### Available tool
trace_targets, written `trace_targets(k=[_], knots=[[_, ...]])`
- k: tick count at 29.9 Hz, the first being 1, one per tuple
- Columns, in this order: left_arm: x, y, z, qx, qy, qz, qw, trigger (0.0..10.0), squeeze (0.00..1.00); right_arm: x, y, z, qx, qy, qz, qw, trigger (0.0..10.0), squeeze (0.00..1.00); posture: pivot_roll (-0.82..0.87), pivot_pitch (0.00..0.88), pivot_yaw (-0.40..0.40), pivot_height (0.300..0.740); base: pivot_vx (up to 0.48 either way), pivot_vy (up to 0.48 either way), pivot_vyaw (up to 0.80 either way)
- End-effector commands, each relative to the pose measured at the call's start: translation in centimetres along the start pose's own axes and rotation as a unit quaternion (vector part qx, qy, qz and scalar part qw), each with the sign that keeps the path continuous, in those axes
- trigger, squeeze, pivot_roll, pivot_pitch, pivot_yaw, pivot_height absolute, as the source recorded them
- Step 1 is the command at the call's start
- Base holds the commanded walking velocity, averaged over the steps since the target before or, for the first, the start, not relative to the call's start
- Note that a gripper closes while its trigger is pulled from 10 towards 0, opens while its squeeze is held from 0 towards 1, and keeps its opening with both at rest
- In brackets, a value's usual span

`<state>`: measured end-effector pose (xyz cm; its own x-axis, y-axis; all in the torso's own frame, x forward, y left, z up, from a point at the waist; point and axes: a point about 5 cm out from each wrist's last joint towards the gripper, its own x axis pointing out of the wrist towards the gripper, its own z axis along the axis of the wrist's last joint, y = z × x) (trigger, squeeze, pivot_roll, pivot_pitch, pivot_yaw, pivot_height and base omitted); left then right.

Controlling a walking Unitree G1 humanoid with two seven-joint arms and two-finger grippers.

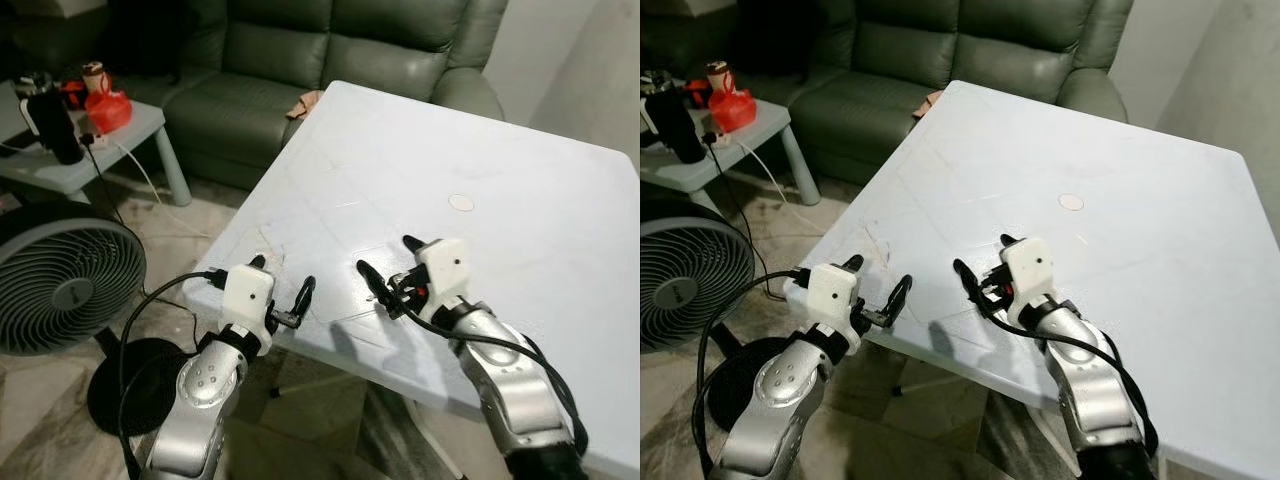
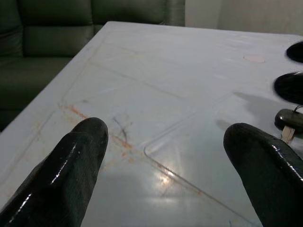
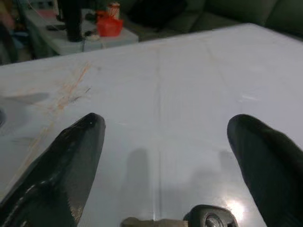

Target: Hang keys on a hook

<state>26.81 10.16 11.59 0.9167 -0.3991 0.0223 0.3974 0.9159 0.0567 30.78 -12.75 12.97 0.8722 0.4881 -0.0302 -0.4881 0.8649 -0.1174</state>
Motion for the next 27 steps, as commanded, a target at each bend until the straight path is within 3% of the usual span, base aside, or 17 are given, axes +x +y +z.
trace_targets(k=[1, 3, 4, 5, 6, 7, 8, 9, 13, 20, 21, 22, 24, 25, 26, 27], knots=[[-0.2, -0.2, 0.3, 0.003, 0.001, 0.003, 1.000, 10.0, 0.00, 0.2, -0.4, -0.4, 0.006, 0.006, -0.015, 1.000, 10.0, 0.00, 0.06, 0.145, -0.101, 0.711, 0.000, 0.000, 0.00], [-0.3, -0.2, 0.3, 0.003, 0.000, 0.003, 1.000, 10.0, 0.00, 0.3, -0.6, -0.6, 0.001, 0.007, -0.024, 1.000, 9.5, 0.00, 0.06, 0.148, -0.101, 0.711, 0.000, 0.000, 0.00], [-0.4, -0.2, 0.3, 0.003, 0.001, 0.003, 1.000, 10.0, 0.00, 0.3, -0.9, -0.8, -0.003, 0.005, -0.034, 0.999, 5.5, 0.00, 0.06, 0.148, -0.101, 0.711, 0.000, 0.000, 0.00], [-0.4, -0.2, 0.3, 0.002, 0.002, 0.004, 1.000, 10.0, 0.00, 0.2, -1.0, -0.9, -0.003, 0.002, -0.039, 0.999, 5.5, 0.00, 0.06, 0.148, -0.101, 0.711, 0.000, 0.000, 0.00], [-0.5, -0.2, 0.3, 0.001, 0.002, 0.004, 1.000, 10.0, 0.00, 0.2, -1.1, -1.0, -0.001, 0.002, -0.041, 0.999, 4.5, 0.00, 0.06, 0.149, -0.102, 0.711, 0.000, 0.000, 0.00], [-0.5, -0.2, 0.4, 0.002, 0.002, 0.004, 1.000, 10.0, 0.00, 0.0, -1.4, -1.2, 0.005, 0.003, -0.040, 0.999, 5.1, 0.00, 0.06, 0.147, -0.101, 0.711, 0.000, 0.000, 0.00], [-0.5, -0.2, 0.4, 0.002, 0.002, 0.004, 1.000, 10.0, 0.00, -0.1, -1.6, -1.4, 0.004, 0.004, -0.045, 0.999, 8.6, 0.00, 0.06, 0.147, -0.101, 0.711, 0.000, 0.000, 0.00], [-0.5, -0.2, 0.4, 0.002, 0.002, 0.004, 1.000, 10.0, 0.00, -0.3, -1.8, -1.4, 0.011, 0.000, -0.050, 0.999, 10.0, 0.00, 0.06, 0.147, -0.101, 0.711, 0.000, 0.000, 0.00], [-0.4, -0.2, 0.5, 0.001, 0.002, 0.003, 1.000, 10.0, 0.00, -1.4, -2.9, -2.2, 0.050, -0.002, -0.068, 0.996, 10.0, 0.00, 0.05, 0.141, -0.094, 0.711, 0.000, 0.000, 0.00], [0.0, -0.4, 0.7, 0.000, 0.000, -0.006, 1.000, 10.0, 0.00, -3.4, -4.0, -3.9, 0.037, 0.011, -0.069, 0.997, 9.7, 0.00, 0.03, 0.133, -0.083, 0.711, 0.000, 0.000, 0.00], [0.0, -0.4, 0.7, 0.000, -0.001, -0.007, 1.000, 10.0, 0.00, -3.6, -4.0, -4.0, 0.029, 0.013, -0.064, 0.997, 3.6, 0.00, 0.03, 0.130, -0.081, 0.711, 0.000, 0.000, 0.00], [0.1, -0.4, 0.7, 0.001, -0.002, -0.008, 1.000, 10.0, 0.00, -3.7, -4.0, -4.1, 0.025, 0.014, -0.059, 0.998, 3.6, 0.00, 0.03, 0.130, -0.081, 0.711, 0.000, 0.000, 0.00], [0.2, -0.3, 0.8, 0.001, -0.003, -0.009, 1.000, 10.0, 0.00, -4.3, -4.2, -4.4, 0.015, 0.022, -0.058, 0.998, 5.3, 0.00, 0.02, 0.127, -0.078, 0.711, 0.000, 0.000, 0.00], [0.2, -0.3, 0.9, 0.000, -0.003, -0.009, 1.000, 10.0, 0.00, -4.5, -4.1, -4.3, 0.012, 0.018, -0.055, 0.998, 2.2, 0.00, 0.02, 0.126, -0.076, 0.711, 0.000, 0.000, 0.00], [0.3, -0.3, 0.9, 0.000, -0.004, -0.010, 1.000, 10.0, 0.00, -4.5, -4.1, -4.2, 0.011, 0.018, -0.054, 0.998, 2.2, 0.00, 0.02, 0.126, -0.076, 0.711, 0.000, 0.000, 0.00], [0.3, -0.3, 0.9, 0.001, -0.003, -0.010, 1.000, 10.0, 0.00, -4.5, -4.0, -4.1, 0.017, 0.014, -0.054, 0.998, 0.0, 0.00, 0.02, 0.126, -0.076, 0.711, 0.000, 0.000, 0.00]])
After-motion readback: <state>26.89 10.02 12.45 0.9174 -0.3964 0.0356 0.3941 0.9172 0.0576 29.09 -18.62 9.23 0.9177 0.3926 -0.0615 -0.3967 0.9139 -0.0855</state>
